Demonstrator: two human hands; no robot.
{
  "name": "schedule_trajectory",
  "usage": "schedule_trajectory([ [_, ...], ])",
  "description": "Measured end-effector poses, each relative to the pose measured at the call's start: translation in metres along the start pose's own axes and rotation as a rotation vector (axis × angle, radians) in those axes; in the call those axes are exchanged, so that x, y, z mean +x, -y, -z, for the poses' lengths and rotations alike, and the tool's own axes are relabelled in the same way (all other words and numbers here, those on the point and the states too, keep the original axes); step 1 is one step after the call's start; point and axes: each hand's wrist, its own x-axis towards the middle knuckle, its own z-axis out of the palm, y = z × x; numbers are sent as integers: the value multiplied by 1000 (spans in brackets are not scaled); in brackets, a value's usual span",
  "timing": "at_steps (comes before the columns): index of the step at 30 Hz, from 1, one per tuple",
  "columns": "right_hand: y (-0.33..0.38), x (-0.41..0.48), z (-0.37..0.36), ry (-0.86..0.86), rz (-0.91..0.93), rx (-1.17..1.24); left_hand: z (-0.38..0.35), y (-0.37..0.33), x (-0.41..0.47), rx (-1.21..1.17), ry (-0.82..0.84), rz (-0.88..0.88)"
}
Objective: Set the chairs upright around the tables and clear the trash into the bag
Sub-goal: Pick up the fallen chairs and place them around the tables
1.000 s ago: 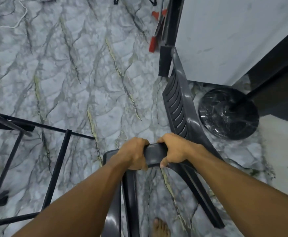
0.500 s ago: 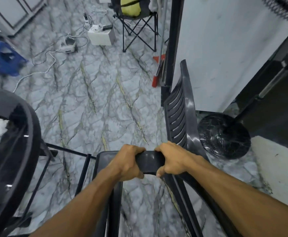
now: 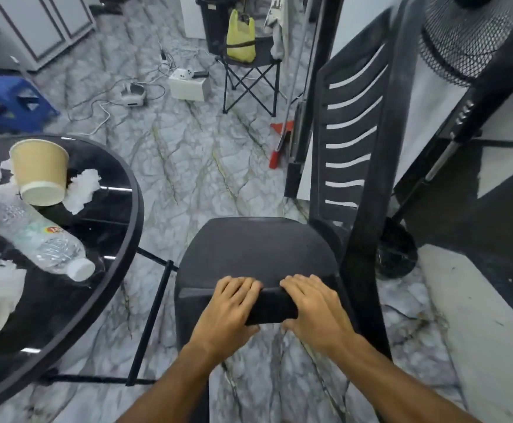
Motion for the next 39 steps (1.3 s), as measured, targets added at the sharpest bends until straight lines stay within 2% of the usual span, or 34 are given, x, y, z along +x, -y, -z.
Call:
schedule_trajectory([
  [3, 14, -18, -42, 232, -212, 59, -26, -2, -32, -6, 369, 182],
  [5, 26, -29, -50, 319, -279, 73, -28, -10, -44, -16, 582, 301],
  [7, 44, -38, -42, 345, -301, 26, -20, -22, -55, -35, 672, 423],
  [9, 65, -44, -19, 365, -401, 39, -5, -36, -60, -62, 717, 520],
  [12, 83, -45, 35, 398, -488, 97, 36, -54, -43, -99, 688, 501],
  [15, 82, -43, 102, 473, -355, 157, 92, -79, -6, -170, 581, 515],
  [20, 61, -53, 205, 501, -164, 22, 175, -142, 30, -383, 378, 477],
  [27, 10, -96, 325, 516, -101, -39, 218, -218, 48, -524, 297, 475],
  [31, -29, -108, 346, 551, -30, -93, 224, -251, 74, -570, 264, 513],
  [36, -80, -89, 326, 512, 219, -177, 209, -294, 103, -570, 282, 539],
  [39, -107, -62, 308, 444, 382, -135, 189, -321, 107, -585, 265, 667],
])
